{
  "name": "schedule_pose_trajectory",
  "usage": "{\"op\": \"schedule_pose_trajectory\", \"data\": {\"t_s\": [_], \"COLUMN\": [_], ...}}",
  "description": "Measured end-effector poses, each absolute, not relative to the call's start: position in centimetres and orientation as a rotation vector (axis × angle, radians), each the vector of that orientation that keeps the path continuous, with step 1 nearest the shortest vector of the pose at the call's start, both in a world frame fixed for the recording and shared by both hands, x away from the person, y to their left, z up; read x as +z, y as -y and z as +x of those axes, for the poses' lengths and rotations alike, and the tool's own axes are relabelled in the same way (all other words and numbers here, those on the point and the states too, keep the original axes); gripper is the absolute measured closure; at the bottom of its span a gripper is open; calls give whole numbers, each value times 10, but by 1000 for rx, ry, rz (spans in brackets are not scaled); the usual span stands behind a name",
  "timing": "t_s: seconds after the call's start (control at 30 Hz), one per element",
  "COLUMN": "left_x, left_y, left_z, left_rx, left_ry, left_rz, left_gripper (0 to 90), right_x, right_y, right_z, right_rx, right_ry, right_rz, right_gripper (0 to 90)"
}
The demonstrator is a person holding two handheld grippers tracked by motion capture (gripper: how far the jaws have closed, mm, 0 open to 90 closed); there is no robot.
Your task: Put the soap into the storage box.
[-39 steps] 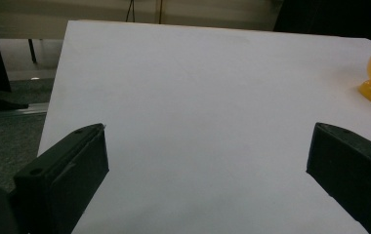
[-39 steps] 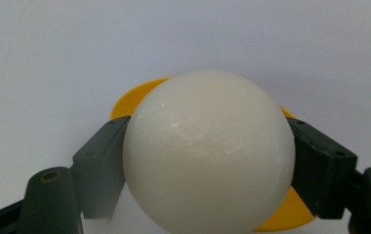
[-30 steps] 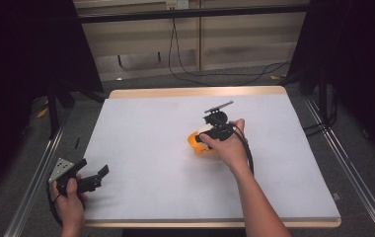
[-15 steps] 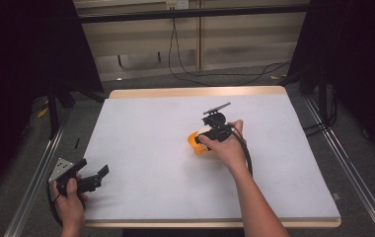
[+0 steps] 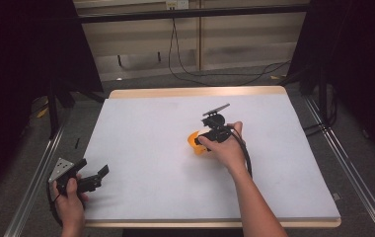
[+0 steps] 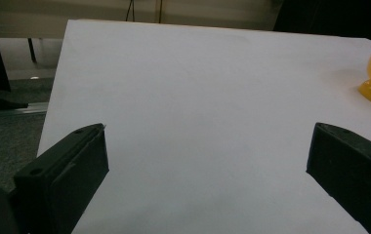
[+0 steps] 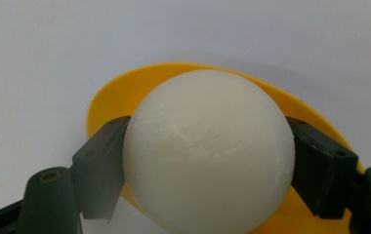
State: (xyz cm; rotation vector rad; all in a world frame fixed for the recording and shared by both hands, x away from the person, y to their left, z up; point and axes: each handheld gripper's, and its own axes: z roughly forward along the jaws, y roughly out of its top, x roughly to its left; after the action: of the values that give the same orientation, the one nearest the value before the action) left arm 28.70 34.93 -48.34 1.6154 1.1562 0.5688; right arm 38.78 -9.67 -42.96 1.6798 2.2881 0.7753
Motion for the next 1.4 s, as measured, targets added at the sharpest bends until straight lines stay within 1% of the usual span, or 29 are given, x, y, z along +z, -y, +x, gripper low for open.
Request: {"op": "schedule_pose_trajectory", "data": {"t_s": [0.13,0.2,0.83,1.03,1.17,1.3,1.4], "left_x": [-483,-483,-483,-483,-483,-483,-483], "left_y": [-349,-349,-349,-349,-349,-349,-349], "left_z": [287,287,287,287,287,287,287], "left_rx": [568,568,575,575,574,576,575], "left_ry": [-1156,-1157,-1153,-1151,-1153,-1151,-1153], "left_rz": [1615,1615,1627,1628,1626,1628,1626], "left_gripper": [16,16,16,16,16,16,16], "right_x": [-433,-431,-413,-409,-409,-409,-410], "right_y": [98,101,117,126,133,141,148], "right_z": [389,388,373,366,360,355,350], "right_rx": [792,825,887,925,932,944,952], "right_ry": [-2283,-2269,-2206,-2201,-2201,-2188,-2179], "right_rz": [1700,1712,1681,1663,1670,1665,1658], "right_gripper": [223,202,186,128,67,33,27]}}
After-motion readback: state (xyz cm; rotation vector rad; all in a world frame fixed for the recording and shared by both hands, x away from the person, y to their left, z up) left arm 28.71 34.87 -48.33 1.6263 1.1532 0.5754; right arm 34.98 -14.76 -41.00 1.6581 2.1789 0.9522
